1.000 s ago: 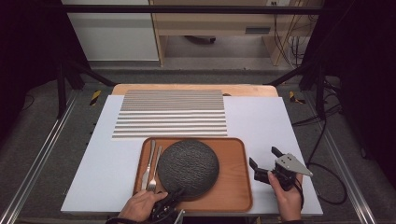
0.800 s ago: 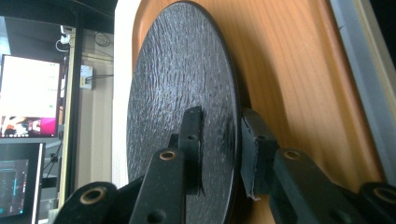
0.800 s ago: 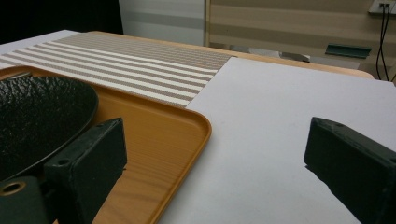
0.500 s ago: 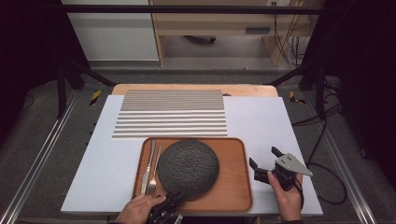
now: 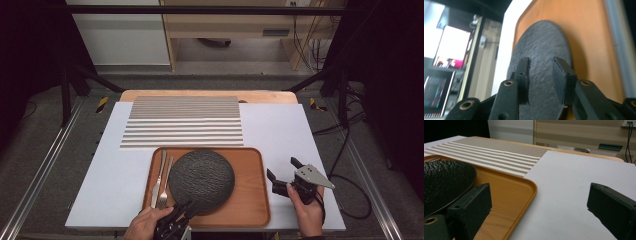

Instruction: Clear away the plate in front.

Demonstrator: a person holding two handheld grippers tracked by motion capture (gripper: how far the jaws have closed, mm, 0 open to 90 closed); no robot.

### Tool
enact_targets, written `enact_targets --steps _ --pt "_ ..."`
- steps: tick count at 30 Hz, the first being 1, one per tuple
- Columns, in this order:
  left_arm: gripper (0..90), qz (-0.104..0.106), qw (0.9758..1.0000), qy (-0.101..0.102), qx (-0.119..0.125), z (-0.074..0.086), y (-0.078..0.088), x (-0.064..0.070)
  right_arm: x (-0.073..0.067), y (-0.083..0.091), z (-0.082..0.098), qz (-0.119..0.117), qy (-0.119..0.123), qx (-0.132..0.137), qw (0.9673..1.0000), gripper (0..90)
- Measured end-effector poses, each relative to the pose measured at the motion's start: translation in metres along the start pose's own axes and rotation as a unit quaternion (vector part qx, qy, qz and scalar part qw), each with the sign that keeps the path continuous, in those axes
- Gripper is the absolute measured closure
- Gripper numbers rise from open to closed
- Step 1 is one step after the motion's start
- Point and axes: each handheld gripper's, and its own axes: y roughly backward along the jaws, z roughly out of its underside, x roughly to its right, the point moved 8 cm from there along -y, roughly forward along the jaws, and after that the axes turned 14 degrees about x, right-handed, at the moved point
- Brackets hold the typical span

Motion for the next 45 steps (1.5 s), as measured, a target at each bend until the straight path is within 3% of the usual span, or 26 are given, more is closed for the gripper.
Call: enact_targets --steps 4,10,15,19,21,24,31,34,37,40,42,45 --pt "60.1 -0.029 0.9991 0.024 -0.02 0.01 0.0 -0.012 0.0 0.0 0.0 0.0 0.0 -0.001 1.0 5.8" --pt "49.4 -0.066 0.9957 0.056 -0.033 0.024 0.002 -0.026 0.0 0.0 0.0 0.0 -0.003 0.001 1.0 5.8" --pt "40.2 -0.093 0.9909 0.084 -0.047 0.035 0.001 -0.035 -0.001 0.001 -0.002 -0.003 -0.002 0.004 1.0 5.8" --pt "33.5 -0.115 0.9846 0.122 -0.048 0.043 0.002 -0.041 -0.002 0.001 -0.002 -0.005 -0.001 0.003 1.0 5.6" --pt "31.3 -0.131 0.9795 0.146 -0.044 0.047 0.003 -0.044 -0.002 0.001 -0.002 -0.006 0.0 0.003 1.0 5.6" --pt "26.0 -0.146 0.9698 0.19 -0.044 0.056 0.004 -0.048 -0.001 0.001 -0.002 -0.005 0.0 0.003 1.0 5.5" --pt "20.7 -0.161 0.9555 0.243 -0.043 0.07 0.011 -0.054 -0.003 0.001 -0.001 -0.007 -0.004 -0.001 1.0 4.4" --pt "18.3 -0.173 0.9439 0.279 -0.036 0.075 0.014 -0.059 -0.002 0.001 -0.001 -0.007 -0.006 -0.002 1.0 4.4" --pt "15.1 -0.181 0.938 0.293 -0.041 0.082 0.017 -0.062 -0.003 0.001 -0.001 -0.008 -0.007 -0.001 0.9999 4.4" --pt "11.3 -0.193 0.928 0.317 -0.039 0.09 0.02 -0.066 -0.004 0.001 -0.001 -0.01 -0.006 -0.002 0.9999 4.2" --pt "10.4 -0.199 0.9232 0.327 -0.035 0.093 0.023 -0.069 -0.004 0.001 -0.001 -0.01 -0.005 -0.002 0.9999 4.2" --pt "9.0 -0.207 0.9116 0.354 -0.025 0.098 0.028 -0.073 -0.004 0.001 -0.001 -0.01 -0.006 -0.002 0.9999 4.1"
